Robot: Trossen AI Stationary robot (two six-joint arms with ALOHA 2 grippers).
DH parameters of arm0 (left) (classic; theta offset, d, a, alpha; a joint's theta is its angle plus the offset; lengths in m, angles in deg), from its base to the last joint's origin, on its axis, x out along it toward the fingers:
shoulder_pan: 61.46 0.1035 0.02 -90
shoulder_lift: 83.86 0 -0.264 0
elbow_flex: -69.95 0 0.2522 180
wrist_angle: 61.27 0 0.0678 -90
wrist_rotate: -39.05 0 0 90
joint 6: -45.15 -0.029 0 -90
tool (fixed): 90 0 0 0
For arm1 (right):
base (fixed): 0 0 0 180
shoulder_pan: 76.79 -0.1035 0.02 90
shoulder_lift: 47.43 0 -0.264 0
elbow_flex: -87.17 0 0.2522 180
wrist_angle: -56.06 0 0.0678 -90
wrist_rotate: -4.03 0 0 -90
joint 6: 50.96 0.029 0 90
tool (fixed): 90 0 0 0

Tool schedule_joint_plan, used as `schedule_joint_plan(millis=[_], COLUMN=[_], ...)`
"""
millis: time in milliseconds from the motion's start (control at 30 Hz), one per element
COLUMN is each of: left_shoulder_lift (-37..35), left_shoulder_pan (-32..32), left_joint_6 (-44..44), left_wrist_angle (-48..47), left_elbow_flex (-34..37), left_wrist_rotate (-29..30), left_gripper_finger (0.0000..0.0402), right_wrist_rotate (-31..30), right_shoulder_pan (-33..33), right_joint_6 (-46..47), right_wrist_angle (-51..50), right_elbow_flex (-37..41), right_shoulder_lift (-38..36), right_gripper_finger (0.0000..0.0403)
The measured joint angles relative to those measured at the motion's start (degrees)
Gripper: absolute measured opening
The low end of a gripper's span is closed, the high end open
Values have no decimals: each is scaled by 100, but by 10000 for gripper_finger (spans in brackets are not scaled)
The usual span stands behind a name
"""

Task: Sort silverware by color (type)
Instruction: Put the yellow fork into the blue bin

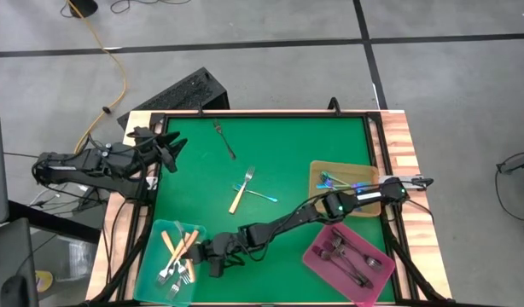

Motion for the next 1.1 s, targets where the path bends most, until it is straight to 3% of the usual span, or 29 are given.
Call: schedule_joint_plan(millis=[600,767,1100], left_shoulder_lift=[0,0,0], left_shoulder_pan=[0,0,0], left_joint_6=[54,54,54], left_wrist_angle=[-46,-44,-44], left_elbow_flex=[-1,-1,-1], left_wrist_rotate=[58,58,68], left_gripper_finger=[192,192,192], right_wrist_rotate=[-5,-11,26], right_shoulder_pan=[4,38,-21], right_joint_6=[363,996,1407], right_wrist_angle=[340,432,500], right_elbow_flex=[0,0,0], right_shoulder_lift=[9,9,9], right_gripper_finger=[83,84,146])
